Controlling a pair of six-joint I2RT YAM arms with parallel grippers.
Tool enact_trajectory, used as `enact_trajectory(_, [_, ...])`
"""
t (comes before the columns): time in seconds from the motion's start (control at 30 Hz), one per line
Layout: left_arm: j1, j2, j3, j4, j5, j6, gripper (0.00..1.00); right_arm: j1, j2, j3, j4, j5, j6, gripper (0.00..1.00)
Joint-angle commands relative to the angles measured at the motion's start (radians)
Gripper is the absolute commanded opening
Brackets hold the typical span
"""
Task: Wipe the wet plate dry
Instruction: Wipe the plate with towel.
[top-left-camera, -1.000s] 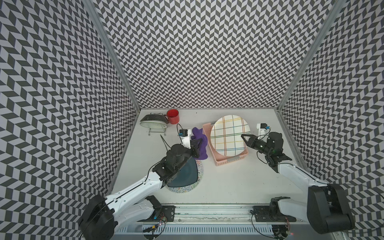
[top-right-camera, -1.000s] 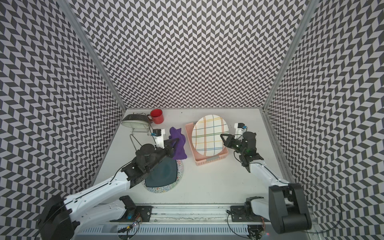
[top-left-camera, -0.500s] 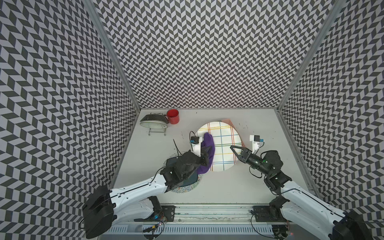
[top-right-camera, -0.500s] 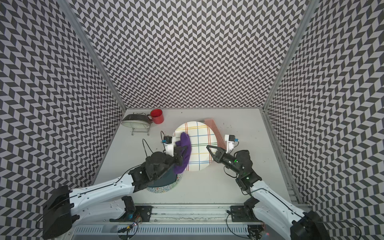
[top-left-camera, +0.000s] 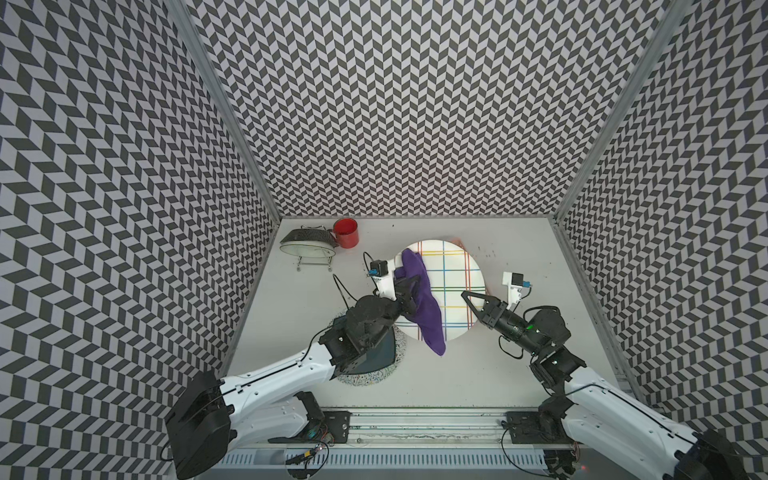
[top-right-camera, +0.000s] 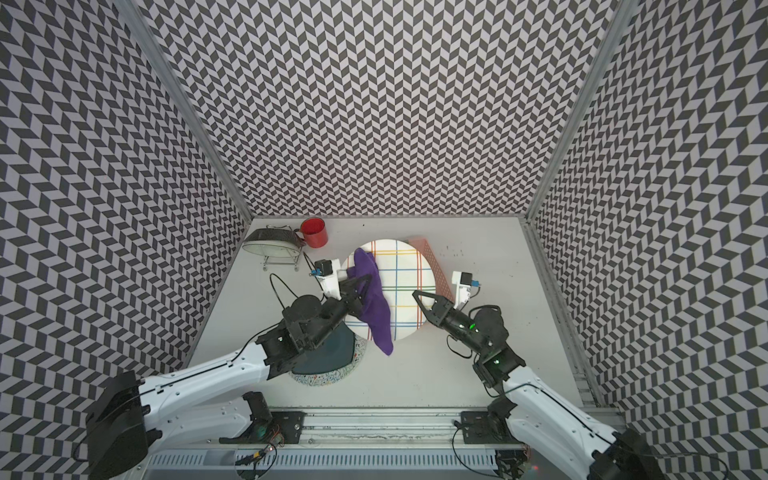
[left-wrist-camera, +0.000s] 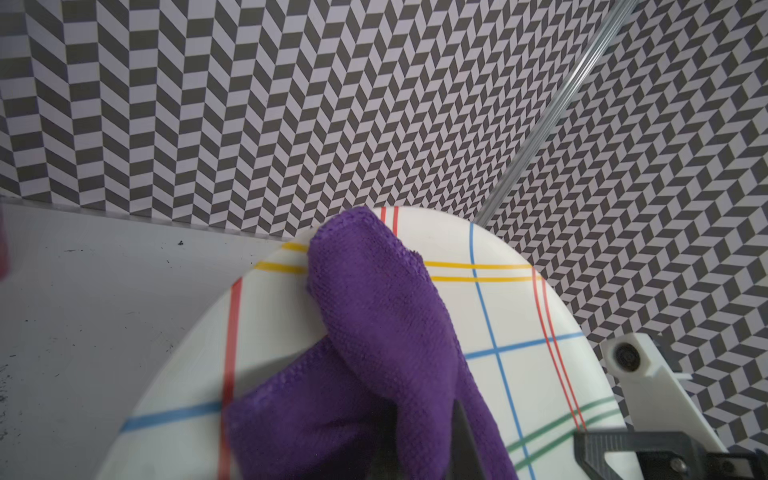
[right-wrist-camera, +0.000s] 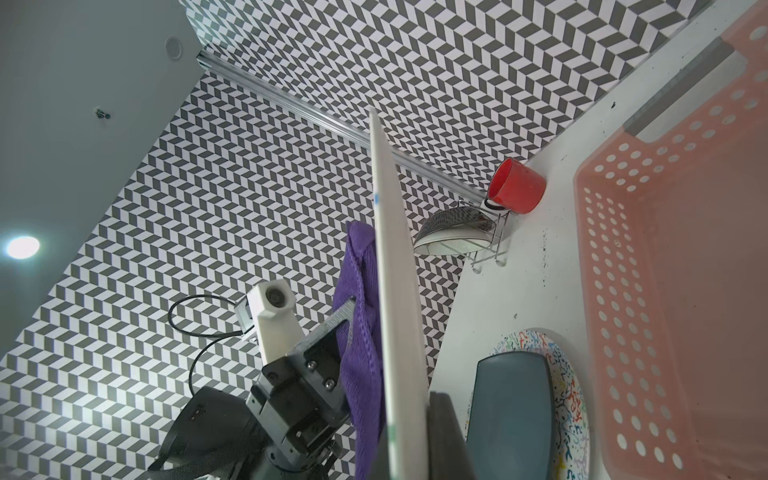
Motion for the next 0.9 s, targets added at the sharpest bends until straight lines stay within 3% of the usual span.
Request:
enact_trajectory(0.0, [-0.106,0.095,-0.014,-0.116,-0.007,0.031,0.00,0.041,-0.048,0.071,0.272,-0.076,0.009,0.00])
enact_trajectory(0.07, [-0.083,0.089,-0.009,-0.121,-0.002,0.002,0.00,0.065,-0.030,0.078,0.284,-0.090,-0.012,0.00])
enact_trajectory(0.17, [0.128,-0.007,-0.046,-0.094,0.142,-0.030,0.00,0.139,-0.024,0.048,0.307,-0.081,-0.040,0.00])
enact_trajectory(0.23, [0.234,-0.049,-0.045,-0.085,0.221,0.014,0.00,0.187,-0.027,0.025,0.310,-0.065,-0.065,0.00])
enact_trajectory(0.3, [0.224,-0.027,0.009,-0.113,0.285,0.087,0.00,0.217,-0.025,0.015,0.313,-0.053,-0.087,0.00])
enact_trajectory(0.33, [0.180,0.007,0.032,-0.111,0.303,0.115,0.00,0.221,-0.024,0.016,0.313,-0.047,-0.092,0.00])
enact_trajectory(0.43, [-0.046,0.130,0.088,-0.110,0.202,0.235,0.00,0.217,-0.017,0.014,0.340,0.028,-0.081,0.00])
enact_trajectory(0.5, [-0.091,0.180,0.110,-0.128,0.224,0.246,0.00,0.189,-0.026,0.025,0.327,0.055,-0.062,0.00])
enact_trajectory(0.6, [-0.048,0.140,0.084,-0.175,0.190,0.237,0.00,0.121,-0.067,0.049,0.250,0.053,-0.052,0.00])
enact_trajectory(0.8, [0.248,-0.095,-0.112,-0.177,0.227,0.062,0.00,0.041,-0.159,0.040,0.213,0.035,-0.012,0.00])
enact_trajectory(0.87, [0.274,-0.088,-0.151,-0.174,0.248,0.049,0.00,0.043,-0.138,0.030,0.278,-0.024,0.015,0.00])
